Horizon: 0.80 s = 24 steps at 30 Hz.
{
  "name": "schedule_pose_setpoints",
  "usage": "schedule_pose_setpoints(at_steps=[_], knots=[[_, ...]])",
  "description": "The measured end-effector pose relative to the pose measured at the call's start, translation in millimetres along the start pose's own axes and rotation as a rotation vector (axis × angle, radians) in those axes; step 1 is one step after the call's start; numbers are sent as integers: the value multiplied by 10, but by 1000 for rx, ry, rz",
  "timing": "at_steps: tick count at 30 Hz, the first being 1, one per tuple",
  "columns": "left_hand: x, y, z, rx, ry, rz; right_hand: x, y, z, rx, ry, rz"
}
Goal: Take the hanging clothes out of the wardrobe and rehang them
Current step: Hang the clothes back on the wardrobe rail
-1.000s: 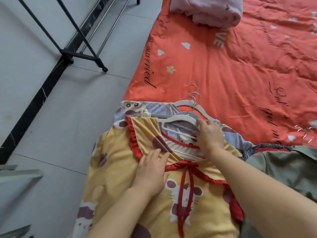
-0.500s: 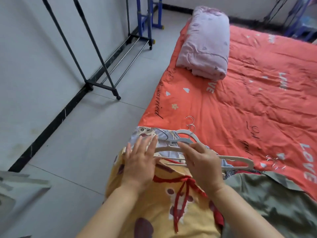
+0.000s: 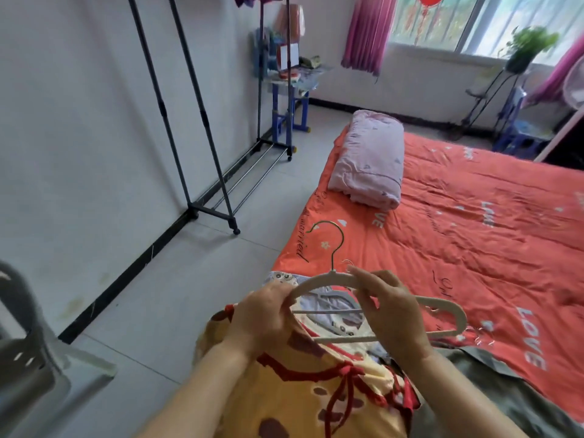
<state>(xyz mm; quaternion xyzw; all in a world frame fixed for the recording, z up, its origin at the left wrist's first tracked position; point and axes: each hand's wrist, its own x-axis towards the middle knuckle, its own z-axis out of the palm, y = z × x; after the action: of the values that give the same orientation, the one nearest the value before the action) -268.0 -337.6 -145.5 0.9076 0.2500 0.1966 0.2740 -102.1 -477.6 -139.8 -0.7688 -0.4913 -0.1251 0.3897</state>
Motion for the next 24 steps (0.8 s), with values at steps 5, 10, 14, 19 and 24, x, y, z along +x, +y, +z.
schedule_pose_setpoints(at_steps=[5,10,14,19,24], knots=[[-11,451,-344,48,66,52,-111,-201,-504,2,93,-79],[-178,771,-666,45,138,-14,-619,-137,-487,-30,-749,76],[-449,888,-936,75,206,-84,-673,-335,-348,113,-965,-46],[-889,923,-1375,175,296,-190,-679,-599,-253,136,-1110,-298],[-1491,873,-1978,237,406,-329,-560,-664,-300,6,-1138,-491]])
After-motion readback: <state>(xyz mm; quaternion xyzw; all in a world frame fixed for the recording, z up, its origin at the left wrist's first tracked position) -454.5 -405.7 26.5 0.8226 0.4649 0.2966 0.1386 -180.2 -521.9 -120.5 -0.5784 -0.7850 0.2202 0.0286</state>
